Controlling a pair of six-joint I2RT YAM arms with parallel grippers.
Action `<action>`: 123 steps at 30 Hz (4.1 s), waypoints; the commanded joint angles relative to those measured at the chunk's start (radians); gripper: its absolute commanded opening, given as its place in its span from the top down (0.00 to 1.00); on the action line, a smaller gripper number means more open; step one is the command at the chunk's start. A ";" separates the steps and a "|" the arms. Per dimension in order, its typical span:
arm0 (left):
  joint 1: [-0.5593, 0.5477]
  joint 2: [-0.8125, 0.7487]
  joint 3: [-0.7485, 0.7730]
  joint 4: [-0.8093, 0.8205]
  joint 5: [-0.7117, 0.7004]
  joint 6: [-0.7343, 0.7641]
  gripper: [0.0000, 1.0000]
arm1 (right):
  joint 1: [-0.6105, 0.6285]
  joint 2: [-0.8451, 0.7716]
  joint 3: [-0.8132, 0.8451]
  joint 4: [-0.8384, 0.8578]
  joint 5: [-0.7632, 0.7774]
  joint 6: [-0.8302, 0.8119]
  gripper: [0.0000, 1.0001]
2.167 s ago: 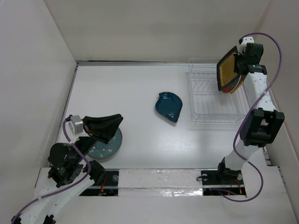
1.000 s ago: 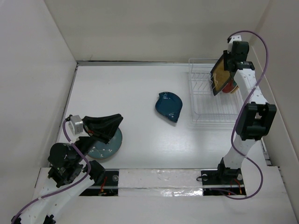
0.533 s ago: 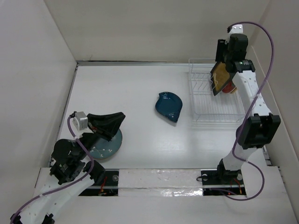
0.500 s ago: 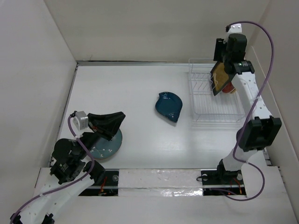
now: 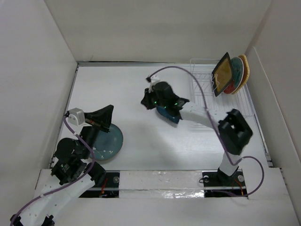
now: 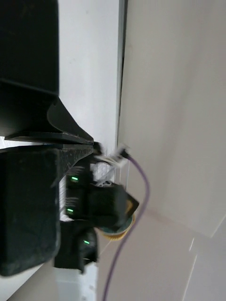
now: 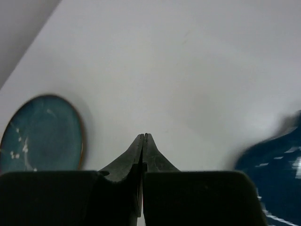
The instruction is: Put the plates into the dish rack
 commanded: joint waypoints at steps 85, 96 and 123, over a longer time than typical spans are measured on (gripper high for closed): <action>0.009 -0.064 0.002 0.049 0.176 -0.025 0.80 | -0.735 -0.176 0.302 -0.110 0.500 -0.439 1.00; 0.009 -0.055 -0.004 0.058 0.181 -0.025 0.79 | -0.735 -0.147 0.148 -0.025 0.458 -0.388 1.00; 0.009 0.028 0.008 0.029 0.158 -0.039 0.81 | -0.684 -0.103 0.009 0.044 0.466 -0.345 0.75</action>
